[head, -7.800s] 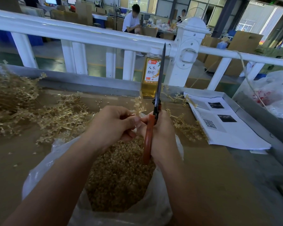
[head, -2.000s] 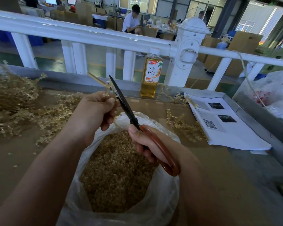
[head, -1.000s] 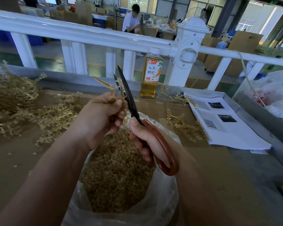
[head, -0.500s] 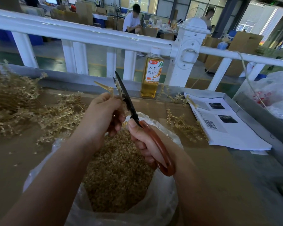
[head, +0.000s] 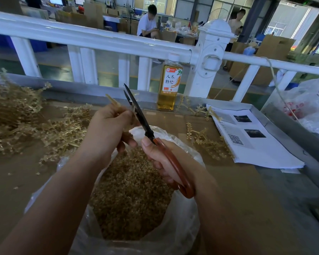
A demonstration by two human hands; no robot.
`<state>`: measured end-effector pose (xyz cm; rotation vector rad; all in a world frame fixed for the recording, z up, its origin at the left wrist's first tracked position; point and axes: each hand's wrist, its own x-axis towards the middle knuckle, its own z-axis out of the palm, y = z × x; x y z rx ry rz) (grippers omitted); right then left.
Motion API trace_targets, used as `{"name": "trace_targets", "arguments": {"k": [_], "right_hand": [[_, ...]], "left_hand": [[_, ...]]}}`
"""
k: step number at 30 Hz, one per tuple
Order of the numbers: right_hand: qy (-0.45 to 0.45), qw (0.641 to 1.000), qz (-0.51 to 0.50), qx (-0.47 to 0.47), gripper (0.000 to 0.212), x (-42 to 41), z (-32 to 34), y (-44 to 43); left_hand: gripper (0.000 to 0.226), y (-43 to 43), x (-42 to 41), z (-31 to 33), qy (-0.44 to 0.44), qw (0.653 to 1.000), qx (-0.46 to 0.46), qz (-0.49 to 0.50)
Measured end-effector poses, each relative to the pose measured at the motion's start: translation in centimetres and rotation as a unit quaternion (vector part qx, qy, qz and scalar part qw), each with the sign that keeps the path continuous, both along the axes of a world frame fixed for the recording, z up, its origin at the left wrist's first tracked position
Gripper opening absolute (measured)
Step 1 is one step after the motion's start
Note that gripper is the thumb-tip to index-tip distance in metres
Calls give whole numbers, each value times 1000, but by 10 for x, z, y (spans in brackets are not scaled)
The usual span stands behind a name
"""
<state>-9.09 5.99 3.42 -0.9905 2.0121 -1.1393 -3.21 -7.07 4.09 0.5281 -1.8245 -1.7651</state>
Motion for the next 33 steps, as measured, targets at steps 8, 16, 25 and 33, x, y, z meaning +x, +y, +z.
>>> {"name": "trace_targets", "arguments": {"k": [8,16,25,33], "right_hand": [[46,999,12,11,34,1,-2,0],[-12,1000,9,-17,34,8,1,-4],[-56,998,-20,6,34,9,6,-1],[-97,995,-28,-9,35,11,7,-1]], "left_hand": [[10,-6,4,1,5,999,-28,18],[24,-5,2,3,31,998,45,3],[23,5,0,5,39,997,62,0],[24,4,0,6,47,993,105,-18]]}}
